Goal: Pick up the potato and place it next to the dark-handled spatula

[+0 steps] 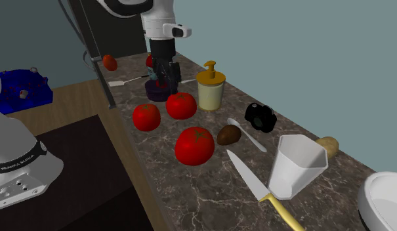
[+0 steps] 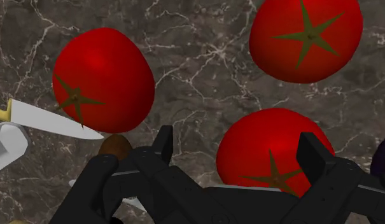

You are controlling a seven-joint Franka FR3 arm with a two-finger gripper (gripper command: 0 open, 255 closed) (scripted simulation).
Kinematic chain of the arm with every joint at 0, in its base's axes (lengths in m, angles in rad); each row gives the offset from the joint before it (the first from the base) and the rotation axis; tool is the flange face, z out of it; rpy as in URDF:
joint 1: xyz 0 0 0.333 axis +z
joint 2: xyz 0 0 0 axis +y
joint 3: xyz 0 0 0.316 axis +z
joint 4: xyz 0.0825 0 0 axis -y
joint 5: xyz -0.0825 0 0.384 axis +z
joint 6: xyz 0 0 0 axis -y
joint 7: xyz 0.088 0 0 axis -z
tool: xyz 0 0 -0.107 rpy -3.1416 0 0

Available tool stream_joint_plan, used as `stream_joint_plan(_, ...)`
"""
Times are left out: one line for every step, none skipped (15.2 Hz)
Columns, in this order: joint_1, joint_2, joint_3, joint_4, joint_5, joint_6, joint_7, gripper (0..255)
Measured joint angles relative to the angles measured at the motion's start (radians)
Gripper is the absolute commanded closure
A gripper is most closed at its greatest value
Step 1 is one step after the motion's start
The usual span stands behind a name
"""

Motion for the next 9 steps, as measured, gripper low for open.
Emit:
stream_joint_plan(-0.006, 0.036, -0.006, 0.024, -0.004, 0.015, -0.005, 0)
stream_joint_plan(-0.013, 0.076, -0.014, 0.051, -0.007, 0.031, -0.012, 0)
stream_joint_plan(-0.015, 0.105, -0.017, 0.072, -0.010, 0.041, -0.010, 0)
stream_joint_plan(-0.019, 0.135, -0.020, 0.092, -0.013, 0.053, -0.010, 0)
stream_joint_plan(-0.027, 0.178, -0.027, 0.129, -0.013, 0.062, -0.020, 0)
stream_joint_plan(-0.035, 0.223, -0.034, 0.166, -0.012, 0.075, -0.030, 0)
stream_joint_plan(-0.040, 0.253, -0.038, 0.189, -0.014, 0.083, -0.032, 0)
stream_joint_plan(-0.047, 0.287, -0.044, 0.213, -0.016, 0.097, -0.036, 0)
stream_joint_plan(-0.052, 0.320, -0.047, 0.248, -0.015, 0.097, -0.042, 0)
